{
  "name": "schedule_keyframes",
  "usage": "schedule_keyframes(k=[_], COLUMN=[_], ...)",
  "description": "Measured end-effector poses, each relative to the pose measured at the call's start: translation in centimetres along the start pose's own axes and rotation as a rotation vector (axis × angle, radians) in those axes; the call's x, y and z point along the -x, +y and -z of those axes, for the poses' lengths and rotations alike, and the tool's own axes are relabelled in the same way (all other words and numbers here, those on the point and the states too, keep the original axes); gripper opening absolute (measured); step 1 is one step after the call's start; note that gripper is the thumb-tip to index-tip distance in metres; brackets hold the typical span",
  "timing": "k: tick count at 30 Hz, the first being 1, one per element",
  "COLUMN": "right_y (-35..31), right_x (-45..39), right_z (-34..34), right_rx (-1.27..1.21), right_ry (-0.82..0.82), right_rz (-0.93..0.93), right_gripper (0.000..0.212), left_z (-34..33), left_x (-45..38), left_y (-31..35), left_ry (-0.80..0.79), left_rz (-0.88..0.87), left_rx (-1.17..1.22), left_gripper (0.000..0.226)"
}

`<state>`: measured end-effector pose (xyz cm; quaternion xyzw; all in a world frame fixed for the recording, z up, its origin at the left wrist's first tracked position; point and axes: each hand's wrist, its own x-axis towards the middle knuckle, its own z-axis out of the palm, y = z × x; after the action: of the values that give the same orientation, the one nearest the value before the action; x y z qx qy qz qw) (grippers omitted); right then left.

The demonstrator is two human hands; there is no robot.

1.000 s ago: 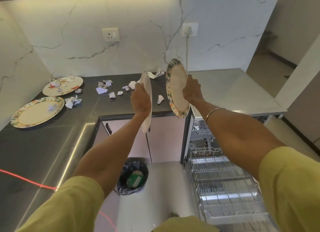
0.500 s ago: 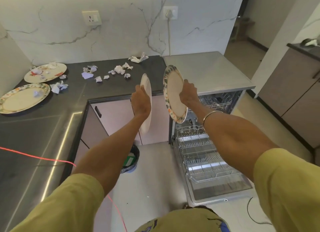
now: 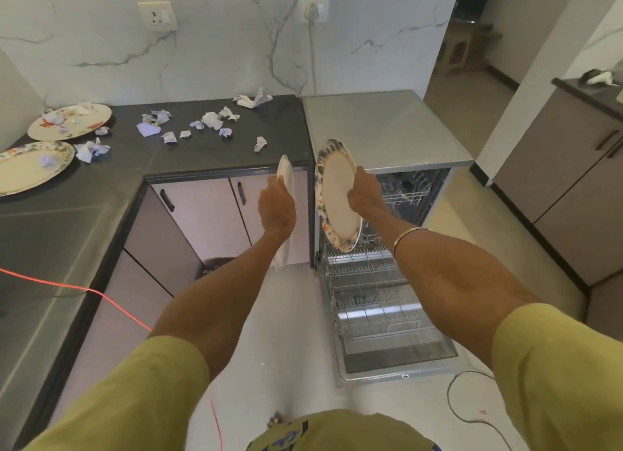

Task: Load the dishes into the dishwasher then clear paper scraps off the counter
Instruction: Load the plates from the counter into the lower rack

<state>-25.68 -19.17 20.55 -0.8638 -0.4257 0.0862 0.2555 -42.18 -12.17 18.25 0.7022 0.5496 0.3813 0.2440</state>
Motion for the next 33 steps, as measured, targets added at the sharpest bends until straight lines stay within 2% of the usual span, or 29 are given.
schedule_keyframes(k=[8,13,17,24,33], right_y=[9.3,14.9,18.9,24.4,31.5], right_x=[-0.2,0.0,-0.4,-2.2,-4.8], right_z=[2.9,4.5,5.3,5.9,5.3], right_rx=[0.039,0.025,0.040,0.095,0.132], right_ry=[-0.075,-0.080,-0.109,-0.147,-0.167], right_rz=[-0.005,-0.041,-0.093,-0.215,-0.297], right_gripper=[0.035,0.042,0.037,0.043,0.035], left_z=[-6.3,-10.3,-13.6,-19.3,-27.2], left_x=[4.9,8.1,9.8,10.7,9.8], left_y=[4.0,6.9,8.5,10.3,9.1], left_ry=[-0.007,-0.038,-0.089,-0.209,-0.478], left_rz=[0.070,0.086,0.086,0.066,0.183], left_rx=[0.025,0.025,0.015,-0.131,0.007], left_gripper=[0.031,0.032,0.033,0.032,0.021])
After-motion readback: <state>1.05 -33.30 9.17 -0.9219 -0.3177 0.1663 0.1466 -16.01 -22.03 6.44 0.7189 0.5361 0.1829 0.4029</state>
